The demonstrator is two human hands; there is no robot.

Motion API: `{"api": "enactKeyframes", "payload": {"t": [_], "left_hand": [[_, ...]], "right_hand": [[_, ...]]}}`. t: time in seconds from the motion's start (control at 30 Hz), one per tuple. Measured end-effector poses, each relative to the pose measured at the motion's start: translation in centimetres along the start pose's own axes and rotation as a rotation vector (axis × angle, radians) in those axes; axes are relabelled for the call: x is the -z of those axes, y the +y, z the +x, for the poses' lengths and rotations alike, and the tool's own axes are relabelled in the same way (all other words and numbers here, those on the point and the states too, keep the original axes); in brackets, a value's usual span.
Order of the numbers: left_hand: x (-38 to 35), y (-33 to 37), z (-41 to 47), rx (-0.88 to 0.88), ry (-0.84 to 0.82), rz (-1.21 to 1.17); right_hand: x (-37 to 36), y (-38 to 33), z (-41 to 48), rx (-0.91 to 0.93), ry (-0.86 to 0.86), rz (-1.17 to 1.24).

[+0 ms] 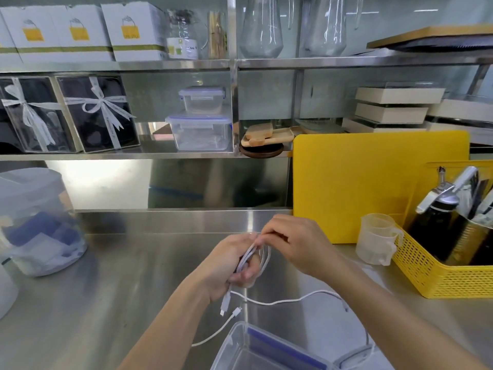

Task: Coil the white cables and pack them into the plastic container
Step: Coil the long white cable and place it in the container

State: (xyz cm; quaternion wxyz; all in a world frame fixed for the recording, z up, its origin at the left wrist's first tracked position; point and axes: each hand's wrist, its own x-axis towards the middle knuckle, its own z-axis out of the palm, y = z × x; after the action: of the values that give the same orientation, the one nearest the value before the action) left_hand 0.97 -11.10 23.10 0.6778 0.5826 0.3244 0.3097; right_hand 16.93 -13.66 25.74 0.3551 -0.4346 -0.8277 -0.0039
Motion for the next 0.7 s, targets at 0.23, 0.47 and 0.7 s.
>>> {"api": "enactKeyframes", "payload": {"t": [0.23, 0.47, 0.7], "left_hand": [[1.3, -0.2, -0.5, 0.043, -0.098, -0.125], [0.3, -0.7, 0.5, -0.241, 0.323, -0.091], [2.4, -0.9, 0.7, -0.271, 0.51, -0.079]], "right_hand": [[-1.3, 1.0, -0.3, -0.177, -0.229, 0.325], [-2.3, 0.7, -0.5, -0.455, -0.081, 0.492], [0.3, 2.3, -1.5, -0.617, -0.38, 0.36]]}}
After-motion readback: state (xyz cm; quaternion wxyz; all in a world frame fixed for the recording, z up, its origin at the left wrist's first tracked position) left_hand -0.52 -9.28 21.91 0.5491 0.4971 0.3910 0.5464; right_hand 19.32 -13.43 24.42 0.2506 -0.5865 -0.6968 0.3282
